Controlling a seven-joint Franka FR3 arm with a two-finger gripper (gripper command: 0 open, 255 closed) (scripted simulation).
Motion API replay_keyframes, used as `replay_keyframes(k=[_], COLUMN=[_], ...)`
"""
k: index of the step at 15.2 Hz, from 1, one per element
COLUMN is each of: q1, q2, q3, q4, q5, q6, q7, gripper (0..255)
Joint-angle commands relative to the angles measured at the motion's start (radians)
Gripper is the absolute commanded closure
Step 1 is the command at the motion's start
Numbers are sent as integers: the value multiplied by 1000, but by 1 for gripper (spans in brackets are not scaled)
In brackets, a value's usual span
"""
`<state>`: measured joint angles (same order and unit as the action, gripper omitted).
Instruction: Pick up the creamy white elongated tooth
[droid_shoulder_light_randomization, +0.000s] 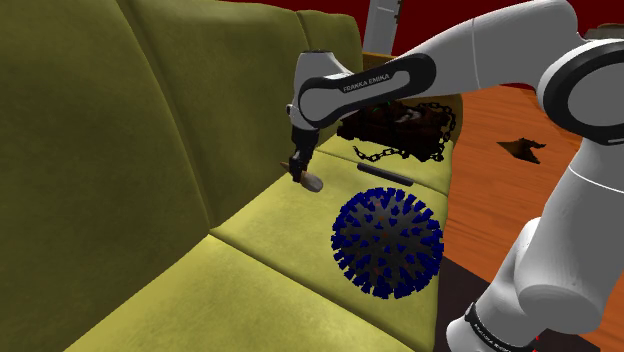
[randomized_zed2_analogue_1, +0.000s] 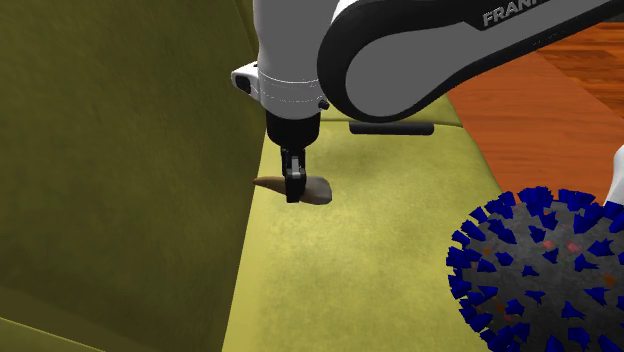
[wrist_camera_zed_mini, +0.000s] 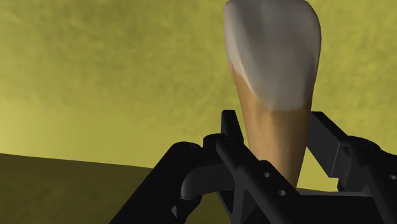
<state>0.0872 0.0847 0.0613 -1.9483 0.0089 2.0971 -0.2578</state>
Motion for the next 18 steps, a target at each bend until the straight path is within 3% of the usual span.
replay_keyframes(k=[1,4,18], q1=[0,0,-1], q2=[0,-3,-39], q3=[0,0,0], q4=[0,-3,142], q5=[0,0,2], q6=[0,0,-181], q7=[0,-1,0], gripper=[255,255,255])
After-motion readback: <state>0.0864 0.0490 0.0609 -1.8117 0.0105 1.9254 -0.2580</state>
